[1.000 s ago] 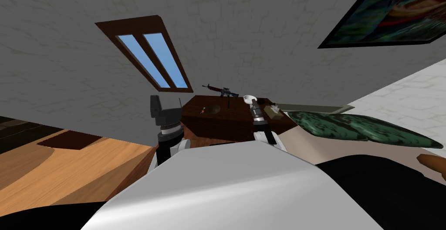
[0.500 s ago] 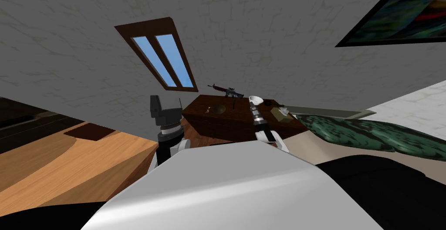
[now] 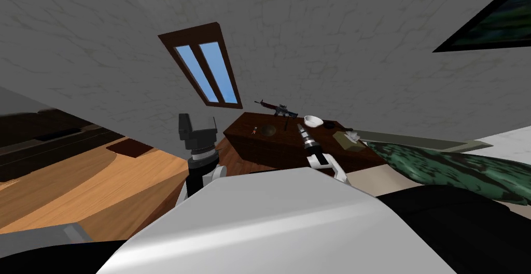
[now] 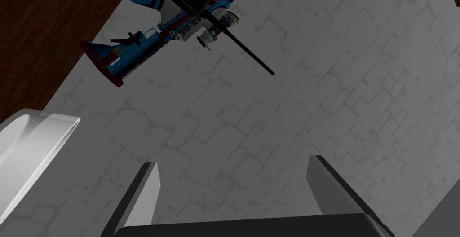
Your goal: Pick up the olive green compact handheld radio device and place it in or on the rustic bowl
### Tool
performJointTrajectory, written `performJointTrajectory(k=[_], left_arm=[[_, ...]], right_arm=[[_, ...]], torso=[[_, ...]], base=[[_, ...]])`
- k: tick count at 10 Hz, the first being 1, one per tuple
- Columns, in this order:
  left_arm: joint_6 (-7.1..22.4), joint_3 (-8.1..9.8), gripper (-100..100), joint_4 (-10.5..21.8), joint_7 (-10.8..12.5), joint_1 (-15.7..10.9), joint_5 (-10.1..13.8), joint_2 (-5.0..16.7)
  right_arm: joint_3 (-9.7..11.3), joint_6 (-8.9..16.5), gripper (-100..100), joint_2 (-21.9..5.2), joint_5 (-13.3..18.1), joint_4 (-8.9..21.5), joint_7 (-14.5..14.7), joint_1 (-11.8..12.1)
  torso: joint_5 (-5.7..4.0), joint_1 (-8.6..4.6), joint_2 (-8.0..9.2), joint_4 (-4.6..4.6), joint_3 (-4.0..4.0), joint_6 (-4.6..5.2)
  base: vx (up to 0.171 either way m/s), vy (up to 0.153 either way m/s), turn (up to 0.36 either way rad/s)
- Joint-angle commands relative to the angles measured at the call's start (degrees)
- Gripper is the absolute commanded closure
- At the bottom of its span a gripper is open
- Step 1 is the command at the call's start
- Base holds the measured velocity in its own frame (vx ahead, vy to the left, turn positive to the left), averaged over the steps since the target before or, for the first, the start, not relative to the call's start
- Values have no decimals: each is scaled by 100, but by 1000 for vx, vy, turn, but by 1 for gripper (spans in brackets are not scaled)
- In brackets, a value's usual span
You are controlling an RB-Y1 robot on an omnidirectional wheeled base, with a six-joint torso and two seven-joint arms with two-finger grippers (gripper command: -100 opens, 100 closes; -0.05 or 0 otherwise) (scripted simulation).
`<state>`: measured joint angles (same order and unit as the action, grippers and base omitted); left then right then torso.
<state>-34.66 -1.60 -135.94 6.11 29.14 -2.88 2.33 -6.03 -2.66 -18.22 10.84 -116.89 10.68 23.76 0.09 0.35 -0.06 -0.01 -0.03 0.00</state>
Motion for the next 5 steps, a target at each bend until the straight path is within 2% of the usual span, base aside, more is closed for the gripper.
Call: performJointTrajectory(k=[1, 2, 3, 5], left_arm=[[0, 0, 0, 0, 0, 0, 0, 0], [0, 0, 0, 0, 0, 0, 0, 0], [0, 0, 0, 0, 0, 0, 0, 0], [0, 0, 0, 0, 0, 0, 0, 0]], right_arm=[[-23, 246, -100, -86, 175, 177, 163, -88], [-59, 385, -100, -183, 263, 276, 238, -124], [-59, 385, -100, -183, 263, 276, 238, -124], [-131, 668, -100, -392, 439, 485, 389, -198]], torso=[[0, 0, 0, 0, 0, 0], [-1, 1, 0, 0, 0, 0], [1, 4, -1, 0, -1, 0], [-2, -10, 3, 1, 2, 1]], base=[[23, 94, 118], [29, 105, 135], [23, 69, 34], [21, 75, 106]])
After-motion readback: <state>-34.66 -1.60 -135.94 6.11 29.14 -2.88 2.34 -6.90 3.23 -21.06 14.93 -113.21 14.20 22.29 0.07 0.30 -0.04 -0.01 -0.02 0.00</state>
